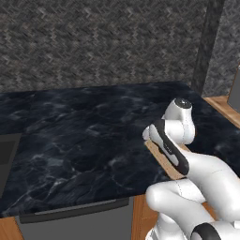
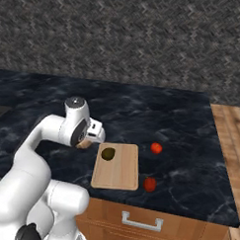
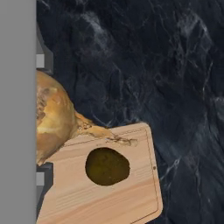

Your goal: Place the avocado, onion, tomato, and bell pepper on the cutting board.

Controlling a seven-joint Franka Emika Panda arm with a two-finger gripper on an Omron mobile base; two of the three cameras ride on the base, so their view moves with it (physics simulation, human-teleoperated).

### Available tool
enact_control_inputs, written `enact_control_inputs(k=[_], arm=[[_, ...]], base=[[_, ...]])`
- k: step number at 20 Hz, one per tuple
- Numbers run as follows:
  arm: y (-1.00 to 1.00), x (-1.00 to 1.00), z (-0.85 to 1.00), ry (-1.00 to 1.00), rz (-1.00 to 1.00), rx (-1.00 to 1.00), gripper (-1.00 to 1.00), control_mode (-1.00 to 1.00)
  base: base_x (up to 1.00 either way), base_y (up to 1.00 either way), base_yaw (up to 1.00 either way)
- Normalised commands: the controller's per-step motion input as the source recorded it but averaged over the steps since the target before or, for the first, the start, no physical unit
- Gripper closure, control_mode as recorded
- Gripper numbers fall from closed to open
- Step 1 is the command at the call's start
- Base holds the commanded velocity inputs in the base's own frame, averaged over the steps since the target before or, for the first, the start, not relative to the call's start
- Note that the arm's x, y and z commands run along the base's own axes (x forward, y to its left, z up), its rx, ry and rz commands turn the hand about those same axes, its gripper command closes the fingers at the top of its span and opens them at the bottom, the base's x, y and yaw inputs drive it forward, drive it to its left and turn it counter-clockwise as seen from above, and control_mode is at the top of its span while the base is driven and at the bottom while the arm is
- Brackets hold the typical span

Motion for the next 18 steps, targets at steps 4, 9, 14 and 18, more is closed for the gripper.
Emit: enact_control_inputs(k=[4, 9, 14, 18], arm=[[-0.73, 0.05, 0.01, 0.00, 0.00, 0.00, 1.00, -1.00], [-0.55, 0.00, 0.00, 0.00, 0.00, 0.00, 1.00, -1.00], [-0.59, -0.03, -0.06, 0.00, 0.00, 0.00, 1.00, -1.00], [-0.54, 0.03, -0.05, 0.00, 0.00, 0.00, 1.00, -1.00]], base=[[0.00, 0.00, 0.00], [0.00, 0.00, 0.00], [0.00, 0.00, 0.00], [0.00, 0.00, 0.00]])
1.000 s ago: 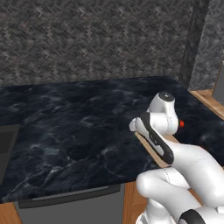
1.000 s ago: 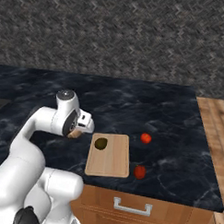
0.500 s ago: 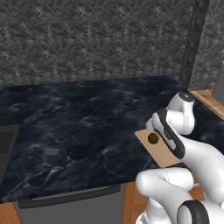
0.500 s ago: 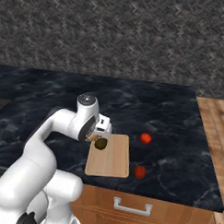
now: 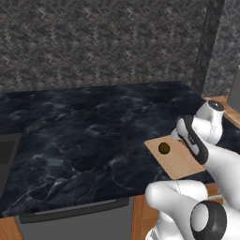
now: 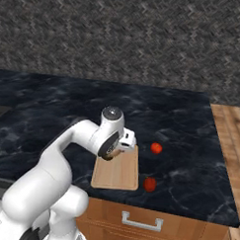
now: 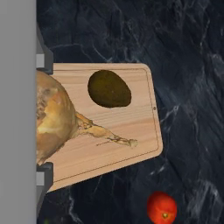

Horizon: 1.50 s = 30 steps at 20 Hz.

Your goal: Place the avocado, onion, tomato, and bell pepper on the cutting board.

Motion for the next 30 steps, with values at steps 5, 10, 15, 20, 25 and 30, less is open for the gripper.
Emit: enact_control_inputs(k=[5, 10, 15, 20, 25, 30], arm=[[-0.20, 0.14, -0.12, 0.00, 0.00, 0.00, 1.00, -1.00], [0.00, 0.23, -0.18, 0.00, 0.00, 0.00, 1.00, -1.00], [0.00, 0.14, -0.43, 0.02, 0.00, -0.02, 1.00, -1.00], [0.00, 0.18, -0.34, 0.03, 0.00, 0.00, 1.00, -1.00], [0.00, 0.21, -0.17, 0.02, 0.00, 0.00, 1.00, -1.00], [-0.07, 0.24, -0.15, 0.04, 0.00, 0.00, 1.00, -1.00]], base=[[0.00, 0.00, 0.00], [0.00, 0.00, 0.00], [0.00, 0.00, 0.00], [0.00, 0.00, 0.00], [0.00, 0.00, 0.00], [0.00, 0.00, 0.00]])
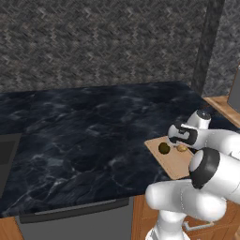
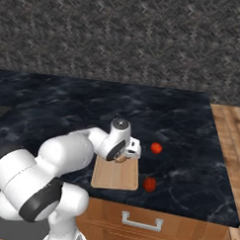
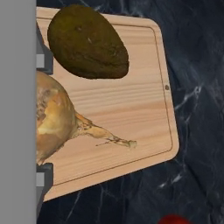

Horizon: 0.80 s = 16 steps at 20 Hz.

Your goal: Place the avocado, onion, tomato, and bell pepper on the cutting board.

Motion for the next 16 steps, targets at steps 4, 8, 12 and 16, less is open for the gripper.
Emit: enact_control_inputs(k=[4, 8, 12, 16], arm=[[-0.09, 0.24, -0.20, 0.06, 0.00, 0.00, 1.00, -1.00], [-0.01, 0.14, -0.30, 0.08, 0.00, 0.00, 1.00, -1.00], [0.00, 0.01, -0.37, 0.07, 0.00, 0.00, 1.00, -1.00], [-0.01, 0.00, -0.29, 0.04, 0.00, 0.00, -1.00, -1.00]], base=[[0.00, 0.00, 0.00], [0.00, 0.00, 0.00], [0.00, 0.00, 0.00], [0.00, 0.00, 0.00]])
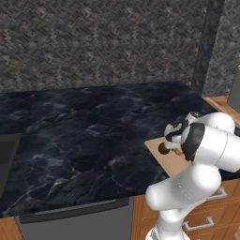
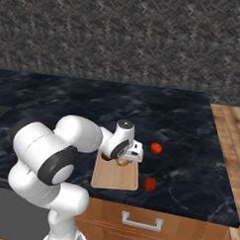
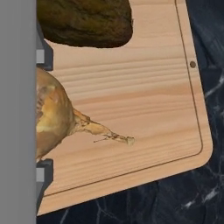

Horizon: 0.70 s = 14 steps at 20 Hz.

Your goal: Place the avocado, onion, tomato, and bell pepper on the cutting board.

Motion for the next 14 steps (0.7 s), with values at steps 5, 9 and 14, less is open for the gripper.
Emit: enact_control_inputs(k=[5, 9, 14], arm=[[-0.08, 0.00, -0.06, 0.00, 0.00, 0.00, -1.00, -1.00], [0.00, 0.00, 0.05, 0.00, 0.00, 0.00, -1.00, -1.00], [0.00, 0.00, 0.22, 0.00, 0.05, 0.00, -1.00, -1.00]], base=[[0.00, 0.00, 0.00], [0.00, 0.00, 0.00], [0.00, 0.00, 0.00]])
